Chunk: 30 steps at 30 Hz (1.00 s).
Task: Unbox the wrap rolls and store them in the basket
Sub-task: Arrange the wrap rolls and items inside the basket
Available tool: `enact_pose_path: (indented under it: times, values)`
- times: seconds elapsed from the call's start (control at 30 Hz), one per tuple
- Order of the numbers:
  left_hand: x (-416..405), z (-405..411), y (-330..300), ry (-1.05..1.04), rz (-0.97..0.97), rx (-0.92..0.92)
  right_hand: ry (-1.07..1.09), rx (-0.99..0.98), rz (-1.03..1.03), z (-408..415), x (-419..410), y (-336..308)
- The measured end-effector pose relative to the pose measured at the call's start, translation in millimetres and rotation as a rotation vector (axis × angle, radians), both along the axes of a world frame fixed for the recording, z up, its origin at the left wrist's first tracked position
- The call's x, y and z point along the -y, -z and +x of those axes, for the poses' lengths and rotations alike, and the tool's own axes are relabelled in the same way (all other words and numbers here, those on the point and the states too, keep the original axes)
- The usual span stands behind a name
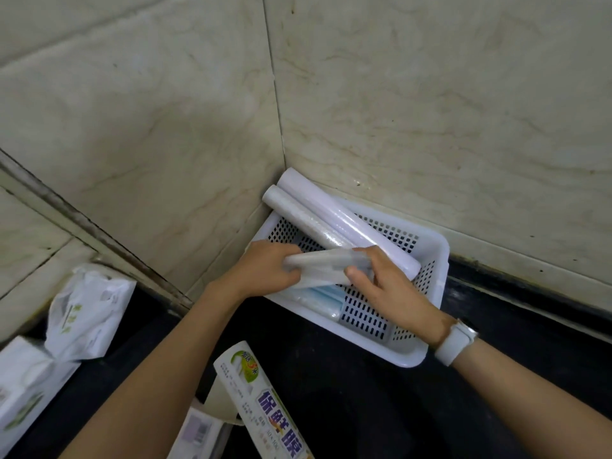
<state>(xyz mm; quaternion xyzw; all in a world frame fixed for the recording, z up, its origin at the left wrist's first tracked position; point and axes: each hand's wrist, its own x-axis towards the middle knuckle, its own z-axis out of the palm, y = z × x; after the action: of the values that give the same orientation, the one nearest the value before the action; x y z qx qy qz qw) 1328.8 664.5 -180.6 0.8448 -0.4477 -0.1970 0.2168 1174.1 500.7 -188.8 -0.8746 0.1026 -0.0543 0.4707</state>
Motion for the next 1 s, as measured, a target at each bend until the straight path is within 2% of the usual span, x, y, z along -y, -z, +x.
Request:
enact_pose_path:
  times: [0.07, 0.13, 0.33, 0.4, 0.53, 0.6, 0.67, 0.73, 0.8, 0.93, 1.0]
  values:
    - [1.5, -6.0, 0.8, 0.032, 0.021, -0.047, 0.015, -0.070, 0.236, 2.0, -8.0, 4.3]
    - [5.2, -12.3, 3.5, 0.093, 0.066, -0.060, 0.020, -0.099, 0.333, 3.1, -13.8, 10.0]
    - [7.0, -13.5, 8.3, 0.126, 0.189, -0.100, 0.132, -0.001, 0.180, 5.5, -6.4, 12.4]
    - [5.1, -11.7, 9.2, 0.085, 0.157, -0.099, 0.207, 0.002, 0.207, 5.3, -4.1, 11.9]
    - [-7.4, -5.2, 13.6, -0.162, -0.051, 0.151, 0.548, -0.051, 0.592, 5.7, -0.8, 16.6]
    - [-16.5, -5.5, 20.0, -0.244, -0.030, 0.268, 0.591, -0.139, 0.709, 8.0, -4.2, 22.4]
    - [-25.9, -11.3, 28.5, -0.273, 0.008, 0.314, 0.557, -0.216, 0.742, 12.7, -13.7, 27.0]
    - [-32.9, -19.3, 34.3, -0.242, 0.012, 0.329, 0.474, -0.304, 0.590, 18.5, -23.0, 34.2]
    - [-37.0, -24.3, 39.4, -0.149, 0.055, 0.352, 0.352, -0.368, 0.309, 22.8, -27.8, 41.1]
    - [-38.2, -25.2, 48.5, 0.005, 0.210, 0.335, 0.082, -0.398, -0.252, 25.9, -27.5, 45.4]
    - [-34.1, -22.7, 47.0, 0.036, 0.257, 0.317, -0.027, -0.320, -0.560, 26.0, -27.9, 48.3]
